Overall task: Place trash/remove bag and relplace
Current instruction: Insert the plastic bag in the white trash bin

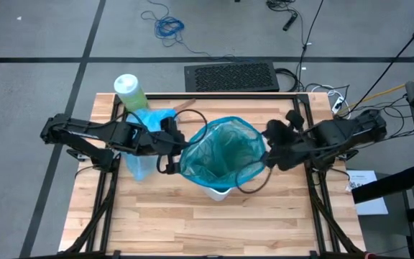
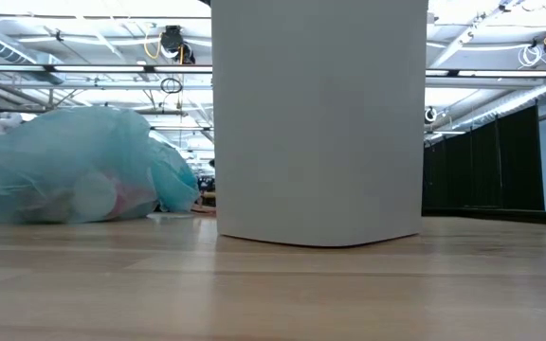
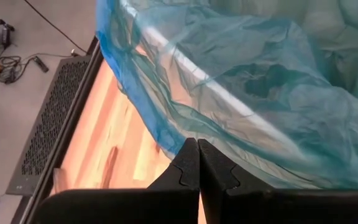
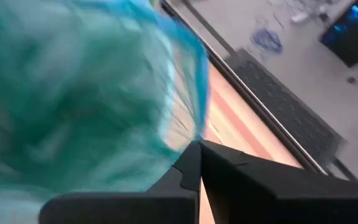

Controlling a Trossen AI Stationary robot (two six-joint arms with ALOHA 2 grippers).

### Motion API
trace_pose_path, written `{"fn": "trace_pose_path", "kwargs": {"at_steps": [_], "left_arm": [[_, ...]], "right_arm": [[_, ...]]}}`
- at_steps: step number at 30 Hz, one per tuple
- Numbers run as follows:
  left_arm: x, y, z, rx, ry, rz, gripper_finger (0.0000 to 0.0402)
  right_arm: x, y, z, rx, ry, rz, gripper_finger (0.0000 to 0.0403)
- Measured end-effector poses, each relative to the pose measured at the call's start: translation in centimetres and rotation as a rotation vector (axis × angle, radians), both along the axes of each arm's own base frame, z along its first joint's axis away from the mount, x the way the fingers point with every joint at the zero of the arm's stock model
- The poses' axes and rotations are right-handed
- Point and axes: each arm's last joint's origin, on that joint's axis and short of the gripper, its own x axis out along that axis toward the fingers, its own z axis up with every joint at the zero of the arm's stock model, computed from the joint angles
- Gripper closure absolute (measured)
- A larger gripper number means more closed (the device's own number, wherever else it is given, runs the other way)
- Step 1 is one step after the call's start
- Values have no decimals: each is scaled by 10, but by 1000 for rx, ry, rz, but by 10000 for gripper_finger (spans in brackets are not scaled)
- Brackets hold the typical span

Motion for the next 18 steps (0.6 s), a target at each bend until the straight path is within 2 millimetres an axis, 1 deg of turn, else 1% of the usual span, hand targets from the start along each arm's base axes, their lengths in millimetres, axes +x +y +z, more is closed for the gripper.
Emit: {"fn": "trace_pose_path", "kwargs": {"at_steps": [2, 4, 8, 12, 15, 18], "left_arm": [[0, 0, 0, -2, -1, 2, 402], [0, 0, 0, -3, -4, 2, 402], [1, 0, 1, -6, -20, 2, 402], [3, -2, 1, -9, -46, 1, 402], [7, -4, -9, -11, -58, -4, 402], [8, -6, -23, -16, -45, -2, 402]], "right_arm": [[-4, 2, 7, 14, -61, 23, 403], [-2, 4, 9, 19, -84, 47, 403], [4, 2, 4, 11, -41, 43, 403], [7, -3, -8, 32, 72, -21, 403], [5, -5, -17, 32, 108, -83, 403], [4, -2, -32, 44, 136, -103, 403]]}}
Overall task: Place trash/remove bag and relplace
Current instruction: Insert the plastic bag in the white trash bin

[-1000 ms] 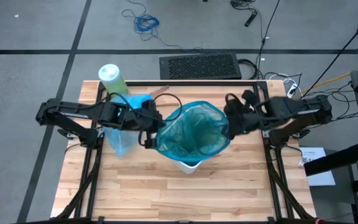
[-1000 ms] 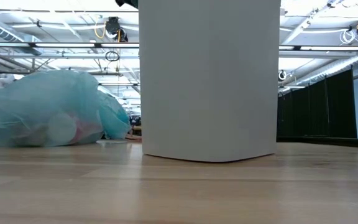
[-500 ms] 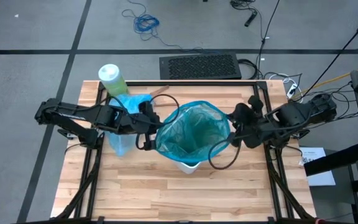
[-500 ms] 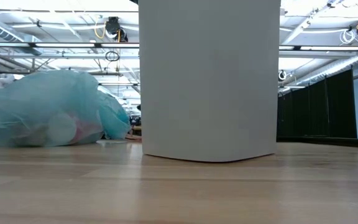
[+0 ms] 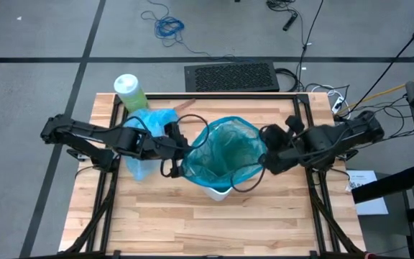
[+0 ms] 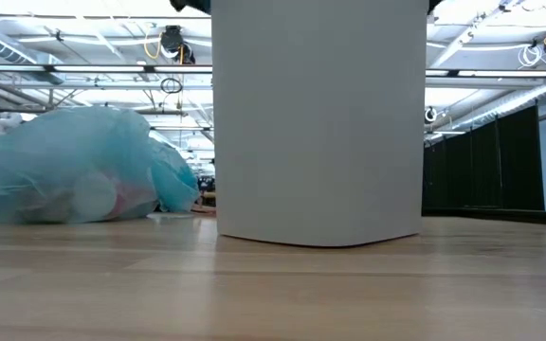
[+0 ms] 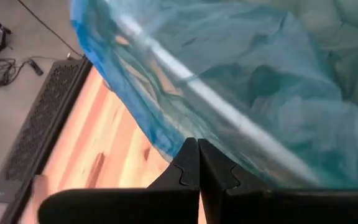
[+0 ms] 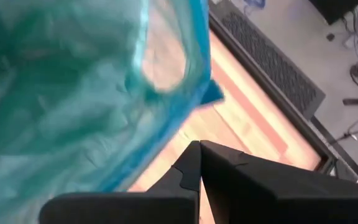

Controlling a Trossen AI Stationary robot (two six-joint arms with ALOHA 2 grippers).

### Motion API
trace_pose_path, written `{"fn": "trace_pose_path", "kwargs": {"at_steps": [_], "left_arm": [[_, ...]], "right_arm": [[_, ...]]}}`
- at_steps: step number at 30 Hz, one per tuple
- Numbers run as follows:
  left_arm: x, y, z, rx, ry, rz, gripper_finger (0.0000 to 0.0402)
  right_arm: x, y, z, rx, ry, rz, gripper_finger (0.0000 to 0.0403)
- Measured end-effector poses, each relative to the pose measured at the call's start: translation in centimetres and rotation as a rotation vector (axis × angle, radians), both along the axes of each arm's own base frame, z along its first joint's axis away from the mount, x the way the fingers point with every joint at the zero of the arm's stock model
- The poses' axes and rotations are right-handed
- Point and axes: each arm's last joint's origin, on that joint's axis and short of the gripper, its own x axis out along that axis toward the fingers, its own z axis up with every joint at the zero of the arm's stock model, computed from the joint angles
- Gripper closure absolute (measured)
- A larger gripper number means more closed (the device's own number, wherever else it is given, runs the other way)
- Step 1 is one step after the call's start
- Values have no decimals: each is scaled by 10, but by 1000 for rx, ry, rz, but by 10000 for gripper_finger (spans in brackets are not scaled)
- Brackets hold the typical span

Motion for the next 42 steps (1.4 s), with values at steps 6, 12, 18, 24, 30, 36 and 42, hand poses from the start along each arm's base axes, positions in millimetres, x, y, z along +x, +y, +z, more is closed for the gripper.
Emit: {"fn": "trace_pose_path", "kwargs": {"at_steps": [6, 12, 18, 24, 30, 36, 42], "left_arm": [[5, -6, -17, -22, -51, -9, 402], [7, -9, -25, -40, -76, -5, 402], [8, -8, -23, -31, -106, 13, 402], [10, -9, -21, -37, -131, 13, 402], [10, -9, -20, -43, -139, 17, 402], [10, -9, -20, -43, -136, 17, 402], [10, -9, -21, -41, -133, 16, 402]], "right_arm": [[-4, 11, -30, 19, -8, -29, 403], [-15, 27, -42, 46, -48, -33, 403], [-33, 44, -15, 41, -199, 87, 403], [-20, 69, 17, 61, -371, 378, 403], [16, 70, 28, 112, -446, 611, 403], [12, 59, 42, 83, -418, 585, 403], [-15, 48, 63, -17, -402, 385, 403]]}}
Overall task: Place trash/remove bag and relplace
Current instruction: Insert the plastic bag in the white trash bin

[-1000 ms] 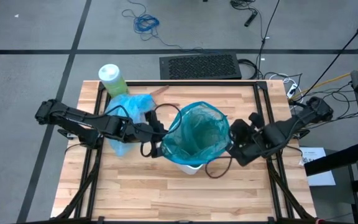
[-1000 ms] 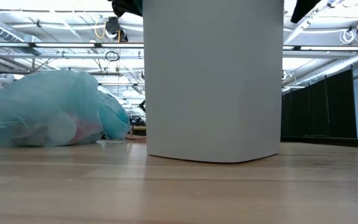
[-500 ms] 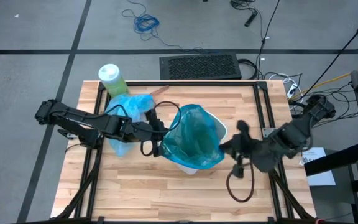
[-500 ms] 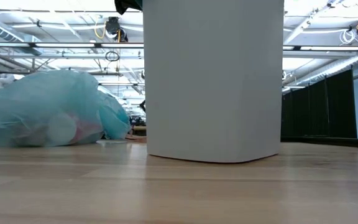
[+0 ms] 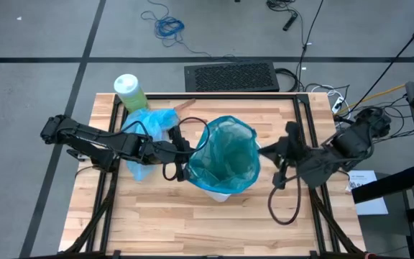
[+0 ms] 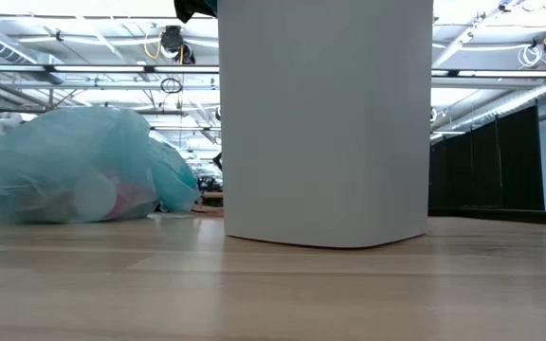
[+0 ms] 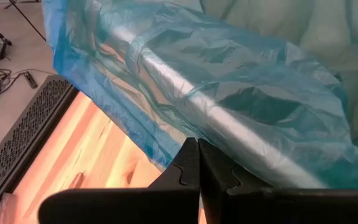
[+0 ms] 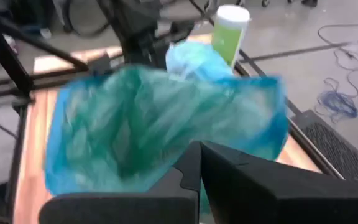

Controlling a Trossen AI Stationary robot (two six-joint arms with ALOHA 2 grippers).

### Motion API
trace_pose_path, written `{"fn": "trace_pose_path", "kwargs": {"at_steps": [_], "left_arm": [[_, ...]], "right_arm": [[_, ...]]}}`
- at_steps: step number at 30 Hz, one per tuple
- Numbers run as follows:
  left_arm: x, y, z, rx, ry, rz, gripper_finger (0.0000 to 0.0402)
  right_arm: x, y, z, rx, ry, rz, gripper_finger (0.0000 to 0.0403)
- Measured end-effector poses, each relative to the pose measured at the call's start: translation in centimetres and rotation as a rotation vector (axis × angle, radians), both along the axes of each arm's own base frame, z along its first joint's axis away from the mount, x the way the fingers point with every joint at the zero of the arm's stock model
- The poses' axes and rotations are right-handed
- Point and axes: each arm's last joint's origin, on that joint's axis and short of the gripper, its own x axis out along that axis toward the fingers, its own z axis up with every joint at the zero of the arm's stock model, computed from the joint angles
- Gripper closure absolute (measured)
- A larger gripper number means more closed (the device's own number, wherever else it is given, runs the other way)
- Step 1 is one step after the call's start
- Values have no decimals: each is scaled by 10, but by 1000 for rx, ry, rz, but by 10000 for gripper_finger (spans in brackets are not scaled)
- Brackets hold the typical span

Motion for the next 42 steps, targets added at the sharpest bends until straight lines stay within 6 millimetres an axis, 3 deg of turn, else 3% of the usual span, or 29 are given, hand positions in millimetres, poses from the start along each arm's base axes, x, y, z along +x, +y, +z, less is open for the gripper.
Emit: {"fn": "trace_pose_path", "kwargs": {"at_steps": [5, 9, 15, 21, 33, 42], "left_arm": [[0, 0, 0, -1, -2, 1, 402], [0, 0, 0, -2, -6, 1, 402], [0, 0, 1, -3, -6, 1, 402], [0, 0, 0, -2, -4, 1, 402], [0, -2, 0, -3, -3, -4, 402], [0, -2, 1, -5, -6, -4, 402]], "right_arm": [[0, 1, 19, -27, -62, 46, 403], [4, -7, 22, -53, -52, 41, 403], [34, -44, -4, 10, 178, -88, 403], [35, -70, -28, 62, 407, -317, 403], [24, -53, -67, 145, 502, -388, 403], [12, -29, -98, 191, 469, -388, 403]]}}
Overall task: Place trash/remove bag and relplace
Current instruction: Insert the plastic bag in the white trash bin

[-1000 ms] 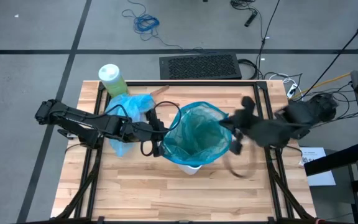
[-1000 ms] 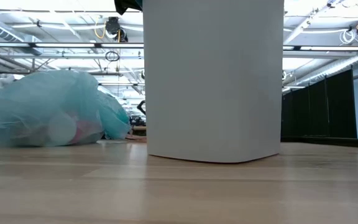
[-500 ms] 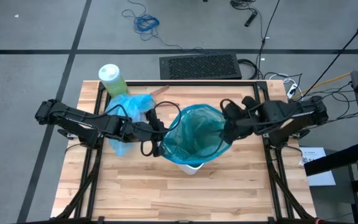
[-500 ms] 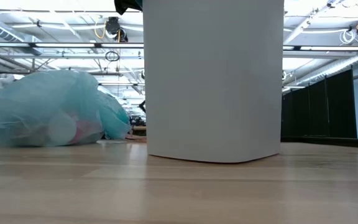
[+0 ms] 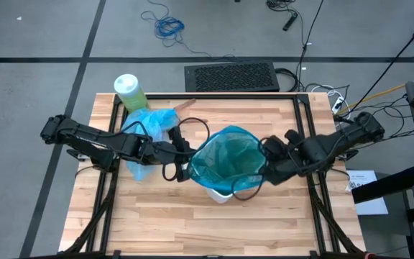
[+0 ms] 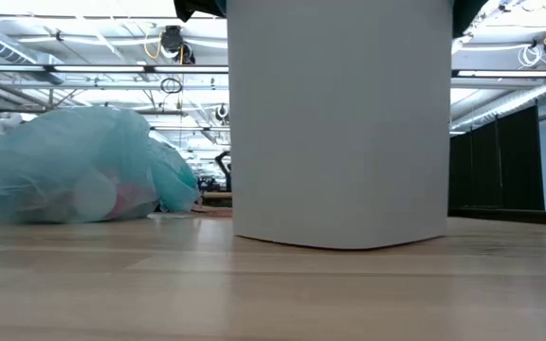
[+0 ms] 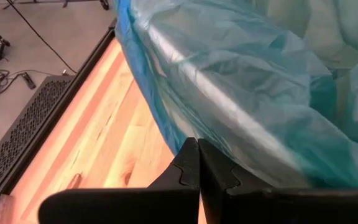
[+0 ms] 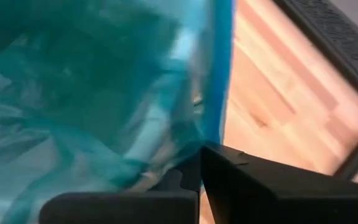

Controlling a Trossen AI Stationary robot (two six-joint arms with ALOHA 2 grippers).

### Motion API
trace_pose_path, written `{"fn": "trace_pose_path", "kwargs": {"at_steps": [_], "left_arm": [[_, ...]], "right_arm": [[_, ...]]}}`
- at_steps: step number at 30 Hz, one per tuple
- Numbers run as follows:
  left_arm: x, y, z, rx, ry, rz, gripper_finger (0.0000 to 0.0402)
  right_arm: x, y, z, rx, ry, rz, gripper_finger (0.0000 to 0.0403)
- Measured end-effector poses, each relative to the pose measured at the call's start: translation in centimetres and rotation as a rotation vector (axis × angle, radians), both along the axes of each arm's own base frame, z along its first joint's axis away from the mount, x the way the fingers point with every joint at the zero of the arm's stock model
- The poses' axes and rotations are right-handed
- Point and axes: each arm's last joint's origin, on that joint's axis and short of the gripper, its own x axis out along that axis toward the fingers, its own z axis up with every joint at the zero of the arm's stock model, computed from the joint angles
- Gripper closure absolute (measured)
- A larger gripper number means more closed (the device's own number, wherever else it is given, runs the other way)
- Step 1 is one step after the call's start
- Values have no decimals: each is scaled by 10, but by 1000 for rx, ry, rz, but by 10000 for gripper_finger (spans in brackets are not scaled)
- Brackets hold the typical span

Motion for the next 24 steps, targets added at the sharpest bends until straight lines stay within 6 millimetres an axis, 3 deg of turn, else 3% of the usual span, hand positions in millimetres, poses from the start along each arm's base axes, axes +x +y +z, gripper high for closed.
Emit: {"fn": "trace_pose_path", "kwargs": {"at_steps": [4, 10, 18, 24], "left_arm": [[0, 0, 0, -10, -3, 8, 402], [0, 0, 0, -16, -4, 14, 402], [0, 0, 0, -18, -4, 15, 402], [0, 0, 0, -18, -6, 15, 402]], "right_arm": [[1, 11, -8, 14, -32, 38, 403], [-8, 25, -3, -4, -113, 61, 403], [-31, 32, 28, -30, -241, 80, 403], [-32, 46, 60, -61, -425, 224, 403]]}}
